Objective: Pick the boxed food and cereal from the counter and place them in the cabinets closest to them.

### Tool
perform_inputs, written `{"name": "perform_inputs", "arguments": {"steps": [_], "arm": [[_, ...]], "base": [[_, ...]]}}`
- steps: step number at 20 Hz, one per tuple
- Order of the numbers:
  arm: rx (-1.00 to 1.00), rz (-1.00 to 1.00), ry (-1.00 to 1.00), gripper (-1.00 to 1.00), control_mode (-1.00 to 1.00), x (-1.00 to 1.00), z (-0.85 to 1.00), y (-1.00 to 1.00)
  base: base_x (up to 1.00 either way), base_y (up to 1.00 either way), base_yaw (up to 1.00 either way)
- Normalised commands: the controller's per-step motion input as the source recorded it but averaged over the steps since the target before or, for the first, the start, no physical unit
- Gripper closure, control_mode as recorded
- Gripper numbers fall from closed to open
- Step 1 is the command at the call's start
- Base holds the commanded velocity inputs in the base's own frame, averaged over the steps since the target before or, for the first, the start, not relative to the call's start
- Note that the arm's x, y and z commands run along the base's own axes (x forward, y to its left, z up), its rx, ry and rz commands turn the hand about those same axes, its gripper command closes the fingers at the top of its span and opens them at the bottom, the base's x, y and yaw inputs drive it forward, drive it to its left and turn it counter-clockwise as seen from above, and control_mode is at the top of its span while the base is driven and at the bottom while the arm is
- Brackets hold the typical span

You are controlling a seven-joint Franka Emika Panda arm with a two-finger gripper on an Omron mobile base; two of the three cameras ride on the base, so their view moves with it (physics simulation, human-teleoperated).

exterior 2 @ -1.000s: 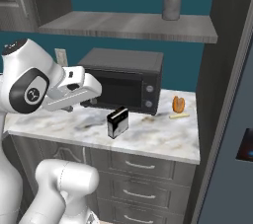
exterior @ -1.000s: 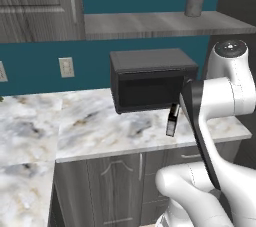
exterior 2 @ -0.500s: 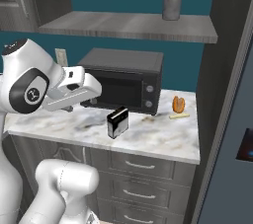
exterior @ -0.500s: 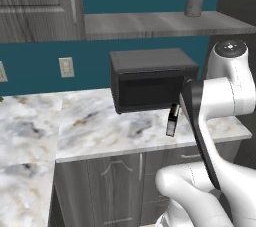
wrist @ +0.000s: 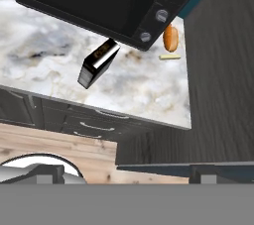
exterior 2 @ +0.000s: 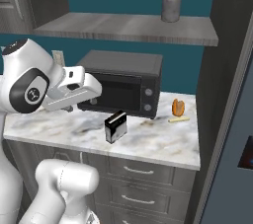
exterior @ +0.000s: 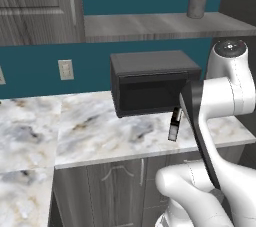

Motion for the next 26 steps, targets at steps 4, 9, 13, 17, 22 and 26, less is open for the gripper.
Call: {"name": "perform_inputs", "arguments": {"steps": [4, 9, 13, 17, 22, 26], "arm": [[0.00, 0.00, 0.00, -1.00, -1.00, 0.00, 0.00, 0.00], [0.00, 0.00, 0.00, -1.00, -1.00, 0.00, 0.00, 0.00], [0.00, 0.00, 0.00, -1.00, -1.00, 0.00, 0.00, 0.00], [0.00, 0.00, 0.00, -1.00, -1.00, 0.00, -0.02, 0.02], [0.00, 0.00, 0.00, -1.00, -1.00, 0.02, -0.05, 0.10], [0.03, 0.00, 0.00, -1.00, -1.00, -0.05, -0.02, 0.00]], "base": [[0.00, 0.00, 0.00], [0.00, 0.00, 0.00], [0.00, 0.00, 0.00], [0.00, 0.00, 0.00], [0.00, 0.00, 0.00], [0.00, 0.00, 0.00]]}}
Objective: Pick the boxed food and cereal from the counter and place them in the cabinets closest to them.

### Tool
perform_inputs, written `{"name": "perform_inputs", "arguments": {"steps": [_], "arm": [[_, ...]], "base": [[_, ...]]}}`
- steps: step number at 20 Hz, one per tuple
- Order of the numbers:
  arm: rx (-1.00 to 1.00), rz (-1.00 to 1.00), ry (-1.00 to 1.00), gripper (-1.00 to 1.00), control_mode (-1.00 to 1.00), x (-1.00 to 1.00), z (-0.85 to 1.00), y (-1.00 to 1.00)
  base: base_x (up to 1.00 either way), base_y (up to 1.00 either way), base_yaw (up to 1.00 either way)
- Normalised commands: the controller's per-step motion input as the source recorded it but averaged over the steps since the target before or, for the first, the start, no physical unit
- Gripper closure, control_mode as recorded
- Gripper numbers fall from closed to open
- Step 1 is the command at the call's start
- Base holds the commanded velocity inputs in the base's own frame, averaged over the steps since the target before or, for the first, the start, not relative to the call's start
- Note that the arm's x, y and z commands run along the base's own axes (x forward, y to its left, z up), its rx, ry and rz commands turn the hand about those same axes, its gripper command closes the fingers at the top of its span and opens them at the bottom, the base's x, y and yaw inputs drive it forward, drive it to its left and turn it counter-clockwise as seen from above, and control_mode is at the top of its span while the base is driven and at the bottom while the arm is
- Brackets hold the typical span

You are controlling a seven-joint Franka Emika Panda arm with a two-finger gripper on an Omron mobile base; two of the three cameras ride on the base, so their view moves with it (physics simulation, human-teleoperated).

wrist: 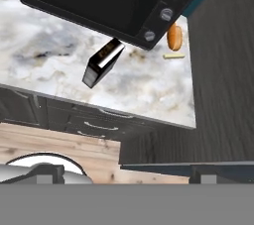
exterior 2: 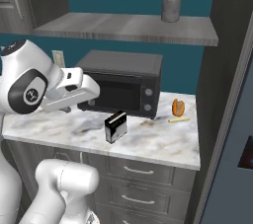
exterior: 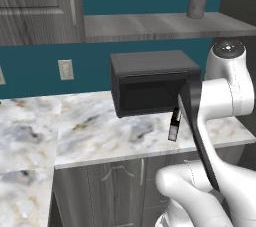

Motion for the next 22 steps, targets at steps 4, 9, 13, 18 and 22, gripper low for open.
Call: {"name": "perform_inputs", "arguments": {"steps": [4, 9, 13, 18, 22], "arm": [[0.05, 0.00, 0.00, -1.00, -1.00, -0.03, -0.04, 0.00], [0.07, 0.00, 0.00, -1.00, -1.00, -0.04, -0.11, 0.00], [0.06, 0.00, 0.00, -1.00, -1.00, 0.00, -0.15, 0.03], [0.05, 0.00, -0.01, -1.00, -1.00, 0.00, -0.16, 0.08], [0.05, 0.00, -0.01, -1.00, -1.00, 0.00, -0.18, 0.06]], "base": [[0.00, 0.00, 0.00], [0.00, 0.00, 0.00], [0.00, 0.00, 0.00], [0.00, 0.00, 0.00], [0.00, 0.00, 0.00]]}}
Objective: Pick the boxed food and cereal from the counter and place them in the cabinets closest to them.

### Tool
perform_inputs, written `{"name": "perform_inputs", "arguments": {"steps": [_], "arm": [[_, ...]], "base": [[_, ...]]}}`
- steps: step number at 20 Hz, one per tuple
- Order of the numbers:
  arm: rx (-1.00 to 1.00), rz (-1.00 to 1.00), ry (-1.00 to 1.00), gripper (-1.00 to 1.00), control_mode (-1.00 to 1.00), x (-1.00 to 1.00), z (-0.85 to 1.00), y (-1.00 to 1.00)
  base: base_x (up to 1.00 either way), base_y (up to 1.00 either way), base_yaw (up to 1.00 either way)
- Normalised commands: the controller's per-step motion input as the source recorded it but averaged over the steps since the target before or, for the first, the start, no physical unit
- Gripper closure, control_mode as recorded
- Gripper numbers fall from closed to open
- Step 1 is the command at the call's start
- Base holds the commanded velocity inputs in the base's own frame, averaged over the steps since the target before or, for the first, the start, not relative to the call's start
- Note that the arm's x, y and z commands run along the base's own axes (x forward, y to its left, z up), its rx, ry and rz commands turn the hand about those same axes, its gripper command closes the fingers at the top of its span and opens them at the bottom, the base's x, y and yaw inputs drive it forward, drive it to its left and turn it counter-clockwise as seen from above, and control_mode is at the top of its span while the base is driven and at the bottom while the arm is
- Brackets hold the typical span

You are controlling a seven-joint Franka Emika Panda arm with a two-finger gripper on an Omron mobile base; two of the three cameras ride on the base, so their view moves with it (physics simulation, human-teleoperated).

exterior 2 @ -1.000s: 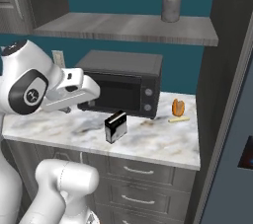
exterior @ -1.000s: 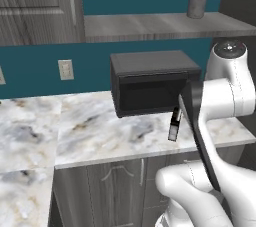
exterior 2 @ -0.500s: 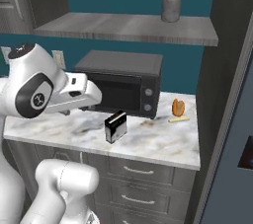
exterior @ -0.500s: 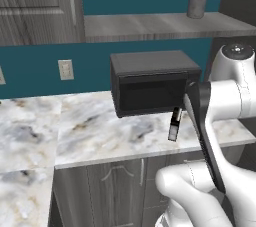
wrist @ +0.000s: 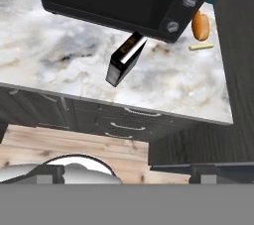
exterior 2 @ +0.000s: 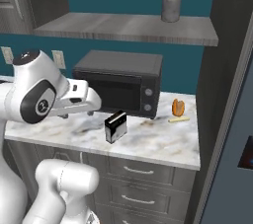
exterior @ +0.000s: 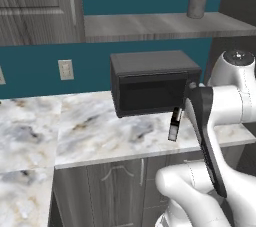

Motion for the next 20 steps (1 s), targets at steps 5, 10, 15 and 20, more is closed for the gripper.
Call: {"name": "perform_inputs", "arguments": {"steps": [5, 10, 15, 20], "arm": [[0.05, 0.00, -0.02, -1.00, -1.00, 0.00, -0.18, 0.05], [0.04, 0.00, -0.04, -1.00, -1.00, 0.00, -0.15, 0.02], [0.02, -0.01, -0.05, -1.00, -1.00, 0.00, -0.14, 0.00], [0.03, -0.03, -0.07, -1.00, -1.00, 0.00, -0.15, 0.00]], "base": [[0.00, 0.00, 0.00], [0.00, 0.00, 0.00], [0.00, 0.00, 0.00], [0.00, 0.00, 0.00]]}}
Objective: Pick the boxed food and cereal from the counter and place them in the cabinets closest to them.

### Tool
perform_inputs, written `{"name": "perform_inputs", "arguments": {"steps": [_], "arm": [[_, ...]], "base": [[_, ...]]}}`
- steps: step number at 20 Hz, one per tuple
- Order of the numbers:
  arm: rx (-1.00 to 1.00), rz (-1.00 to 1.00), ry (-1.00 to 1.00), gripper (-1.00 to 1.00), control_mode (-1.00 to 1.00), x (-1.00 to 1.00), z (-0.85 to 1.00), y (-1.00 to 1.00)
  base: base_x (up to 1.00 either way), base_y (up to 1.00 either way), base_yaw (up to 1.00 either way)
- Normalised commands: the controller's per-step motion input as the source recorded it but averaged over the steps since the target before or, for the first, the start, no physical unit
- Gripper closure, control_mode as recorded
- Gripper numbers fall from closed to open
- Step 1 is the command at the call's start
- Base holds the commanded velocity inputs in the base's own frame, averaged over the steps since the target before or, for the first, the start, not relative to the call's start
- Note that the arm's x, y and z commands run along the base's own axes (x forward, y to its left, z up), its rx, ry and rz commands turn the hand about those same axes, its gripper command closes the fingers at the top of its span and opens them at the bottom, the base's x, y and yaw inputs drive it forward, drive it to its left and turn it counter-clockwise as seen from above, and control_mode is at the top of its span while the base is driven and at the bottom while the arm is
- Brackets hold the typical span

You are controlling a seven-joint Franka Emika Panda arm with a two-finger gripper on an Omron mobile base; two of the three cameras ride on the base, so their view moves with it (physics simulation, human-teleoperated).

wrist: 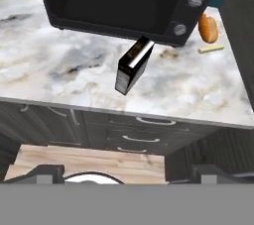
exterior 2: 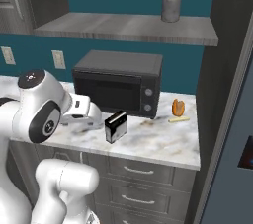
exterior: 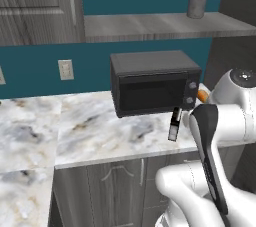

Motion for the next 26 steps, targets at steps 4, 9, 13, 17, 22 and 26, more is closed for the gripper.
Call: {"name": "perform_inputs", "arguments": {"steps": [4, 9, 13, 17, 22, 26], "arm": [[0.04, -0.03, -0.07, -1.00, -1.00, -0.01, -0.15, 0.00], [0.04, -0.03, -0.05, -1.00, -1.00, 0.00, -0.15, 0.00], [0.04, -0.04, -0.03, -1.00, -1.00, 0.01, -0.08, 0.00], [0.01, -0.02, -0.02, -1.00, -1.00, 0.09, -0.10, 0.00], [0.00, -0.04, -0.03, -1.00, -1.00, 0.23, -0.13, 0.00], [0.00, -0.03, -0.04, -1.00, -1.00, 0.35, -0.17, 0.00]], "base": [[0.00, 0.00, 0.00], [0.00, 0.00, 0.00], [0.00, 0.00, 0.00], [0.00, 0.00, 0.00], [0.00, 0.00, 0.00], [0.00, 0.00, 0.00]]}}
